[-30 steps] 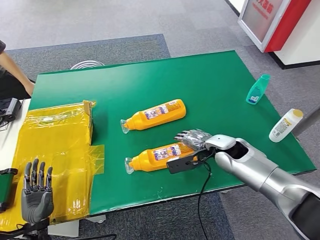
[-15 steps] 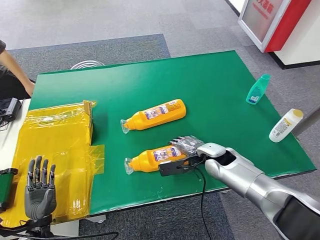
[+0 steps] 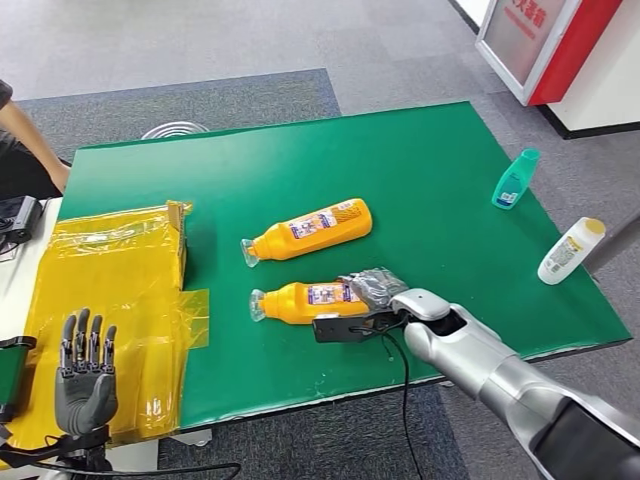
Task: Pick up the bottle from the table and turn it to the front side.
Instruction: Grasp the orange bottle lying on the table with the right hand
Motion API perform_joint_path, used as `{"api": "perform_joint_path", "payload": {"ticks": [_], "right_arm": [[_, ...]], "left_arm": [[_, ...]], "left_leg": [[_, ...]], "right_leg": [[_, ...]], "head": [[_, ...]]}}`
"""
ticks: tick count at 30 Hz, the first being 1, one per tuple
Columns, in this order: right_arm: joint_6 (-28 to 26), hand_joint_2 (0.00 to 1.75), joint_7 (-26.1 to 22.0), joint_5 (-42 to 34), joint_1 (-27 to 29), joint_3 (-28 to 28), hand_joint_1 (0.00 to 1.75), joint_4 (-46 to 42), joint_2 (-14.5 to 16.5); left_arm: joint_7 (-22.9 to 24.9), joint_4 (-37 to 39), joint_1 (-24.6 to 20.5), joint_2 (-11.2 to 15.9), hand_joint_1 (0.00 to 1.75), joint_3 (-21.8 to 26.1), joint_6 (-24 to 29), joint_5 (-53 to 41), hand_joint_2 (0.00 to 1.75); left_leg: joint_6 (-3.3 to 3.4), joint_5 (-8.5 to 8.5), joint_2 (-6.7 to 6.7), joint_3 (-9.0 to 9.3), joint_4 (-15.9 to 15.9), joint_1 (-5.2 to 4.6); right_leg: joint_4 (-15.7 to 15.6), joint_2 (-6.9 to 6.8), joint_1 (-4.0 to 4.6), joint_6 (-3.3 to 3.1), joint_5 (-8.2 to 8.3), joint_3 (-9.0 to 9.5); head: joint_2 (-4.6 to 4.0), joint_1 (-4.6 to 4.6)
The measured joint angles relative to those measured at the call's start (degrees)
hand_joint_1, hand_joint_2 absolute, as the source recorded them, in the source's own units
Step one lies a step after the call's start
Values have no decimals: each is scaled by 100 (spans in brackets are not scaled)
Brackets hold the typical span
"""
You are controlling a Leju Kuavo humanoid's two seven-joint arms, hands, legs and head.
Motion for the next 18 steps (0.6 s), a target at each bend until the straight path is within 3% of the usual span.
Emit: {"api": "perform_joint_path", "payload": {"ticks": [11, 18], "right_arm": [[-103, 175, 16, 463, 405, -301, 175, -650, -83], [-297, 175, -97, 610, 957, -661, 175, -1752, -265]], "left_arm": [[0, -7, 157, 39, 0, 33, 1, 14, 175], [0, -173, 368, 8, 0, 339, -158, 27, 175]], "left_leg": [[-1, 2, 0, -1, 0, 0], [-4, -3, 1, -7, 0, 0]], "right_leg": [[0, 0, 0, 0, 1, -3], [0, 1, 1, -4, -3, -9]], "head": [[0, -1], [0, -1]]}}
